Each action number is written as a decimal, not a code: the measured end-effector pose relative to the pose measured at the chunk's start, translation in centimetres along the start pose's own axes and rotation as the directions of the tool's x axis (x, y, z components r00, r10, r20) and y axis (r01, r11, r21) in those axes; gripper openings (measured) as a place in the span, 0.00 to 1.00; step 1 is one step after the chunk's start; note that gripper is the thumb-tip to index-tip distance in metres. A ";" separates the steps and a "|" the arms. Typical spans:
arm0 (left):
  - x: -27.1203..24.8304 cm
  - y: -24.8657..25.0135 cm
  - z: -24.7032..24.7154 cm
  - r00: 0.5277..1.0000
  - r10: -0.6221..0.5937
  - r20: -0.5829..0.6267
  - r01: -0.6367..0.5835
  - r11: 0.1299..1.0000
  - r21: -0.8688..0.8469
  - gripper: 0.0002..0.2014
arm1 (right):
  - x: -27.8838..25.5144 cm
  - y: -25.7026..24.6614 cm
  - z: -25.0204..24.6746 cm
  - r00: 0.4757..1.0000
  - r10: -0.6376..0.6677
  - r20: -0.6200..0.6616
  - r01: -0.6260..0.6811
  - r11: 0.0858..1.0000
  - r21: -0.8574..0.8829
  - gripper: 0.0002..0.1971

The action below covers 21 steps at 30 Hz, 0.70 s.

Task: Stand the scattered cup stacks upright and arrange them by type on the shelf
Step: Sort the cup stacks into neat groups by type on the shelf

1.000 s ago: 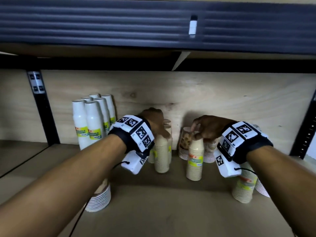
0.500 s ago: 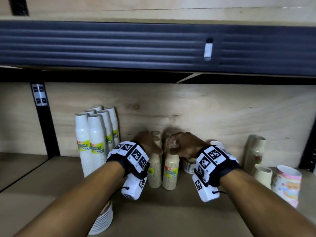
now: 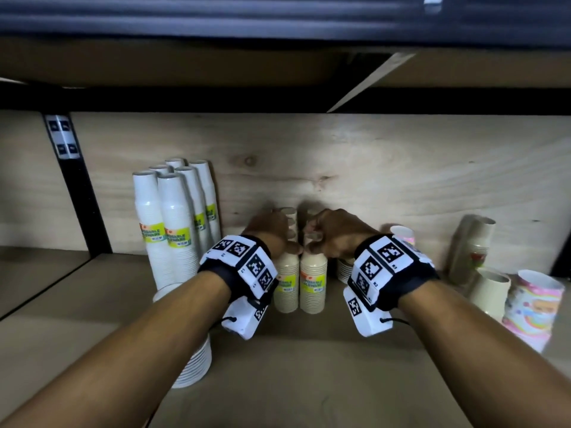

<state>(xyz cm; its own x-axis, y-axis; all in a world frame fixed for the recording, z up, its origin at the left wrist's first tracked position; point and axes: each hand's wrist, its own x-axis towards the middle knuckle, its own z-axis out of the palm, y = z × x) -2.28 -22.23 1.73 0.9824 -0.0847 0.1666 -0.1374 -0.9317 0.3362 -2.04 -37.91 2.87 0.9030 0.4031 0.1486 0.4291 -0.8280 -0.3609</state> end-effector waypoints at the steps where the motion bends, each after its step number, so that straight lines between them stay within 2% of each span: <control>1: -0.2 0.0 -0.1 1.000 -0.003 0.019 0.003 1.000 -0.014 0.28 | 0.0 0.1 0.0 1.000 0.010 -0.006 -0.010 1.000 -0.003 0.12; 3: -0.3 -0.2 -0.4 0.998 -0.013 0.064 0.013 1.000 -0.005 0.31 | -0.2 0.3 0.0 0.999 0.027 -0.017 -0.027 0.999 0.033 0.14; 5: -0.4 -0.2 -0.8 0.995 -0.033 0.098 0.034 0.999 -0.014 0.26 | -0.4 0.3 -0.2 0.999 0.033 -0.022 -0.031 0.996 0.081 0.15; 8: -0.4 -0.1 -1.1 0.998 -0.013 0.067 0.012 1.000 0.029 0.25 | -0.7 -0.1 -0.8 0.999 0.026 -0.035 -0.024 0.998 0.061 0.20; 11: -0.3 0.0 -0.8 1.000 -0.015 0.022 0.014 0.998 0.067 0.25 | -0.9 -0.3 -0.9 0.998 0.032 -0.054 -0.034 0.999 -0.040 0.17; 14: -0.4 -0.1 -0.6 1.000 -0.027 0.004 0.027 0.997 0.070 0.29 | -1.1 -0.2 -0.3 0.996 0.043 -0.082 -0.047 0.998 -0.052 0.12; 17: -0.5 -0.3 -1.2 0.999 0.012 0.031 -0.013 1.000 0.020 0.30 | -1.0 -0.2 -0.5 0.996 0.039 -0.080 -0.042 0.999 -0.034 0.10; 21: -0.8 -0.4 -1.7 0.999 0.030 0.013 -0.030 0.999 -0.041 0.24 | -0.6 -0.4 -0.9 0.997 0.048 -0.068 -0.052 0.997 -0.051 0.09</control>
<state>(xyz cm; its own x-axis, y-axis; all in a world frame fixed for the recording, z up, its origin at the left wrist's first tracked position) -3.21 -21.21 3.06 0.9794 -0.1177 0.1643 -0.1716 -0.9136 0.3685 -2.77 -38.16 3.80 0.9220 0.3353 0.1935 0.3824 -0.8666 -0.3205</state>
